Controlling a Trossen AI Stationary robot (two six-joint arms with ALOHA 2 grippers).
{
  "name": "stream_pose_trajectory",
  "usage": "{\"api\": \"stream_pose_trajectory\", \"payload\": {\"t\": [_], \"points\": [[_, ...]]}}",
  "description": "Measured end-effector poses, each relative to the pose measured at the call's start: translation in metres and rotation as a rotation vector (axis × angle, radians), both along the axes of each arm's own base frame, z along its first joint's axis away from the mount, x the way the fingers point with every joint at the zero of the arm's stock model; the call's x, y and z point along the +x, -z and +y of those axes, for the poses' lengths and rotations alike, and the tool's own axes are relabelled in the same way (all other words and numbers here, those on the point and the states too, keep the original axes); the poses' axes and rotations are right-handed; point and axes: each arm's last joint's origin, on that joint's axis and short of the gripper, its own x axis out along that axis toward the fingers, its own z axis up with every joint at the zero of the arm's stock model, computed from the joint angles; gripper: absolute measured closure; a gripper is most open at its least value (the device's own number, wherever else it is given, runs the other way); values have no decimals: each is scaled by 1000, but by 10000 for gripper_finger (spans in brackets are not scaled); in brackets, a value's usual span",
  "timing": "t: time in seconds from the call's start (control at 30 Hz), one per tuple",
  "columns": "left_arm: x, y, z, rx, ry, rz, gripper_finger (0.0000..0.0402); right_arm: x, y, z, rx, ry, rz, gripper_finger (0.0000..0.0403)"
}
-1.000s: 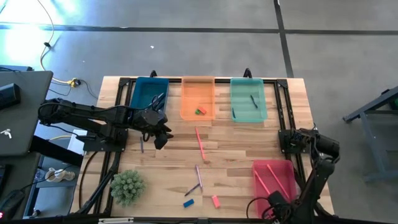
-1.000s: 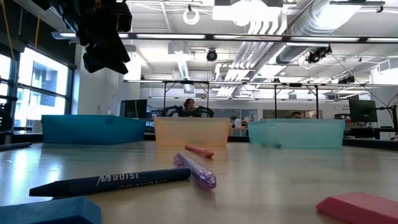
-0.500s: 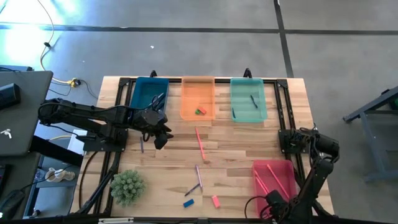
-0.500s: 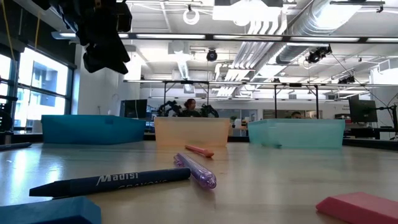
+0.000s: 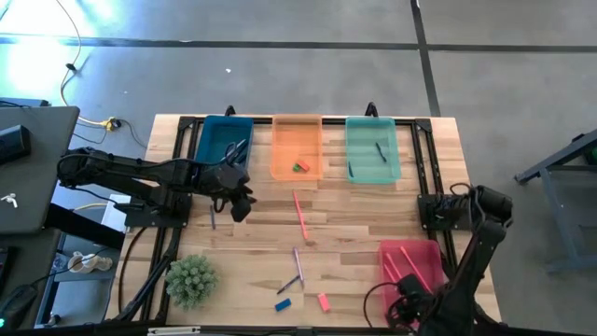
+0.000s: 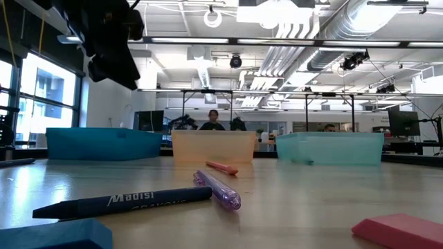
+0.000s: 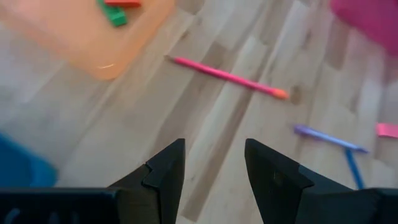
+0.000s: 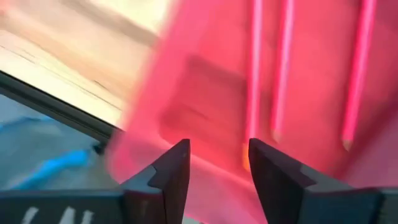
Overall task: Sort crayons/erasers/pens/pencils in bins
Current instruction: Put the blue crayon into the green bin
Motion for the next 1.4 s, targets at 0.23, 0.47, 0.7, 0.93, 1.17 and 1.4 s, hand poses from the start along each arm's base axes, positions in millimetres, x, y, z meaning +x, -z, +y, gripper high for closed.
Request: {"api": "stream_pose_trajectory", "payload": {"t": [0.23,0.47,0.7,0.93,1.17,1.4], "points": [[-5,4,0,15,-24,68,247,16,-25,-24,-51,22,-177,253],[-13,9,0,-29,-75,151,247,44,-40,-60,-154,-22,-192,261],[-15,10,-1,-72,-120,162,247,67,-59,-110,-269,-35,-168,262],[-19,13,-1,-120,-191,203,247,74,-84,-159,-345,2,-179,262],[-24,15,-1,-162,-260,246,247,63,-108,-208,-414,99,-175,262],[-29,17,-2,-232,-371,273,247,51,-128,-246,-448,97,-174,262]]}}
